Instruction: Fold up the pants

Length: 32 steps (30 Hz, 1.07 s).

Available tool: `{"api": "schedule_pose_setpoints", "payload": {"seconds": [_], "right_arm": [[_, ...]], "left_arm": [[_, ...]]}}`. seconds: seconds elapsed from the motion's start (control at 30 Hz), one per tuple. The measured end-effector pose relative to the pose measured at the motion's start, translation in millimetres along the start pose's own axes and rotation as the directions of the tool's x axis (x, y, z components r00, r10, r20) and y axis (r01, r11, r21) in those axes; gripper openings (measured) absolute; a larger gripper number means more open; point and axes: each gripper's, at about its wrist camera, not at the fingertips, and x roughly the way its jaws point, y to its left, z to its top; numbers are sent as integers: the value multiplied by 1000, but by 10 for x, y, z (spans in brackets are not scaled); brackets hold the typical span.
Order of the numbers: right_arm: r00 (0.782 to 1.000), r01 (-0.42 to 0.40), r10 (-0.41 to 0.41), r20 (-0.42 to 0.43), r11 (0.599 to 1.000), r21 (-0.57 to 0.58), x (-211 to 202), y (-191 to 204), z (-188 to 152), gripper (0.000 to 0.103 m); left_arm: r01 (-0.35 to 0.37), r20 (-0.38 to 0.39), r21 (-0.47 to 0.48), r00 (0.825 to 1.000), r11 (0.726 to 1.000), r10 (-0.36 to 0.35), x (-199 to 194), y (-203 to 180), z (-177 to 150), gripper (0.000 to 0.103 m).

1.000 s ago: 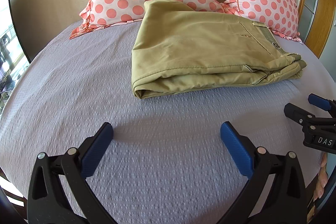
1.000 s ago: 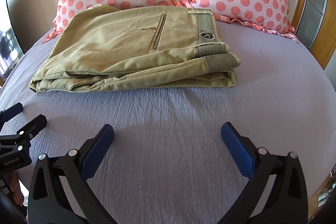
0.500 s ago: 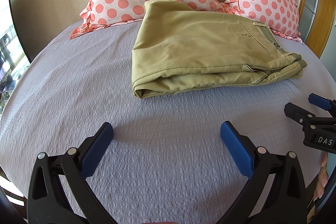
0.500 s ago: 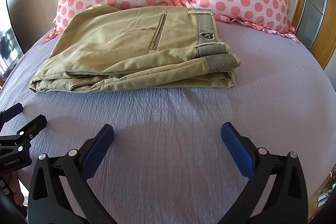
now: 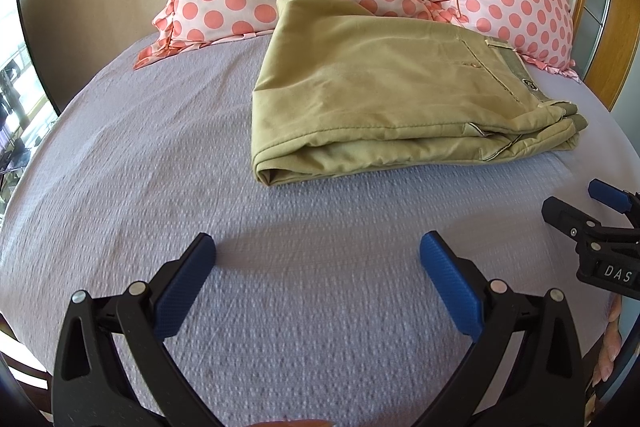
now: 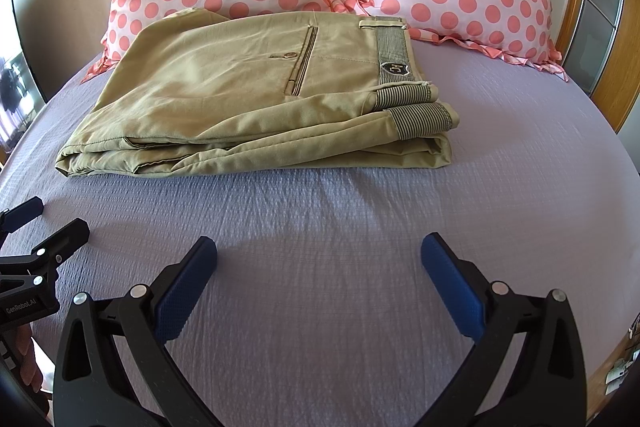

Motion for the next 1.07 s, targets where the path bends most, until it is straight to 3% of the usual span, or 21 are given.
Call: {"api": "schedule_pose_setpoints", "payload": {"seconds": [1.07], "right_arm": [[1000, 0, 0, 1, 1000, 0, -1, 1, -1, 102]], "left_arm": [[5, 34, 10, 999, 1000, -5, -24, 0, -55, 101]]}}
